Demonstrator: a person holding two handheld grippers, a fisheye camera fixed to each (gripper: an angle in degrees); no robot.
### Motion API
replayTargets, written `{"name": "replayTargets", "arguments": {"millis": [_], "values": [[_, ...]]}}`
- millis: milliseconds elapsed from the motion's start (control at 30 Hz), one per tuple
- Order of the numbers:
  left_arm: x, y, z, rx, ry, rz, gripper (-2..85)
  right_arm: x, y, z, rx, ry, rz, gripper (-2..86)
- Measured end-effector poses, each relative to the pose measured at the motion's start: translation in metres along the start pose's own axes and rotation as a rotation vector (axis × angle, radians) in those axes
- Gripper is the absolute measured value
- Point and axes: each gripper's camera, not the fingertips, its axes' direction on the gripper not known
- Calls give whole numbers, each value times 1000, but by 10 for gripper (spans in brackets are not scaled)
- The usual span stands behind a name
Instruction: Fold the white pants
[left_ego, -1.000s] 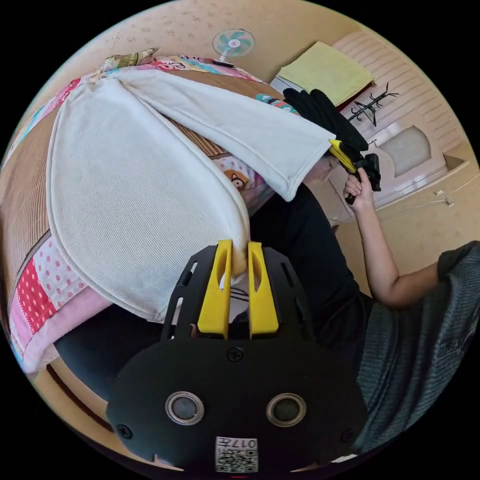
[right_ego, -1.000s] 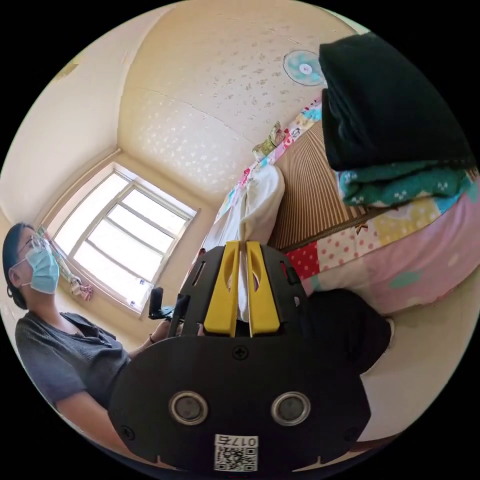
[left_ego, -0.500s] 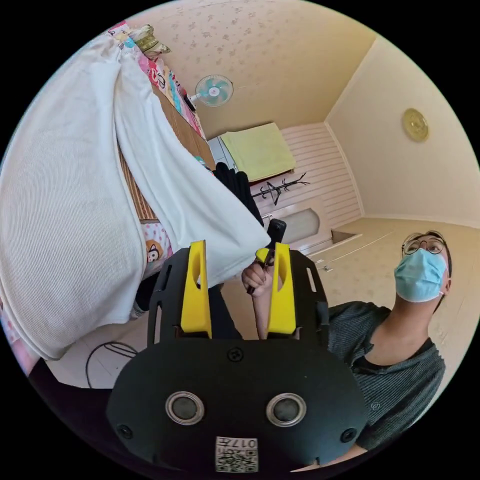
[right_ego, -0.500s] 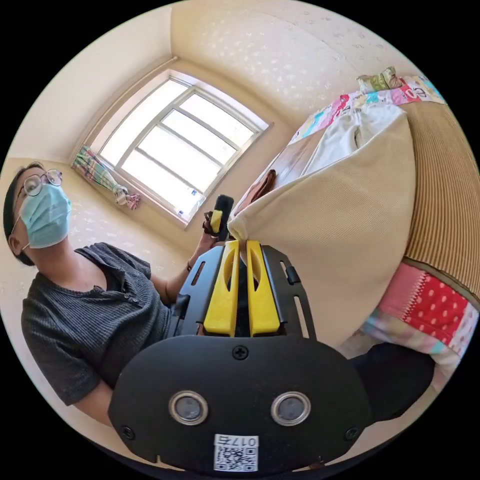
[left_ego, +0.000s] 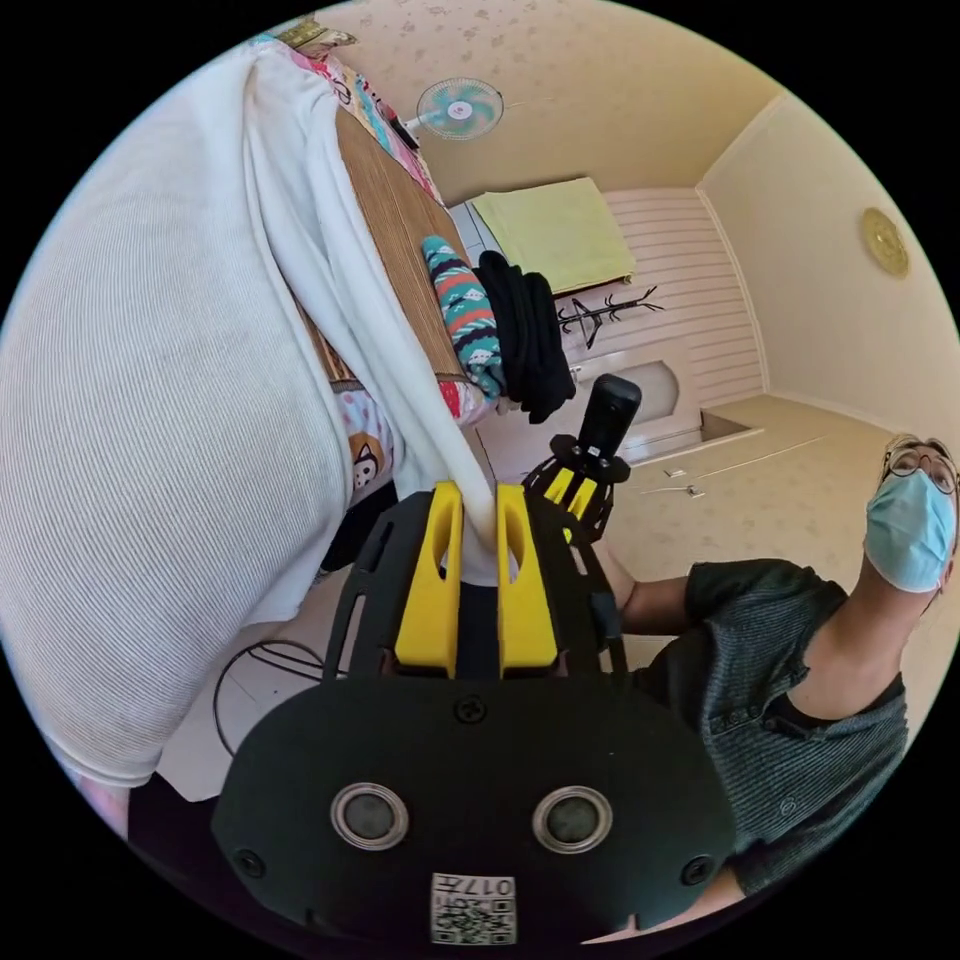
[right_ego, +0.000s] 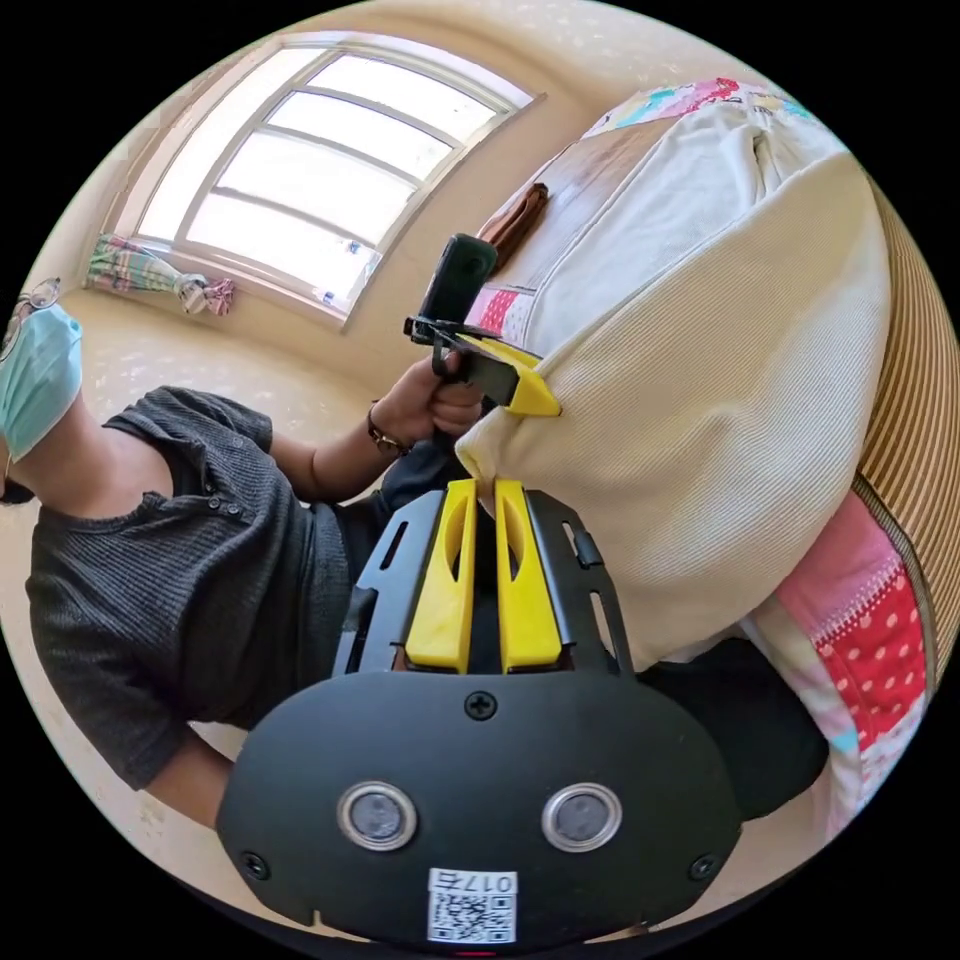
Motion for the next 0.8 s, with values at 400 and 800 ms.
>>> {"name": "replayTargets", "arguments": {"millis": [400, 800], "values": [[10, 16, -21, -10, -72, 56, 38, 175, -173, -169, 348, 78, 181, 102], [22, 25, -28, -99, -87, 160, 39, 333, -338, -197, 514, 481, 520, 139]]}}
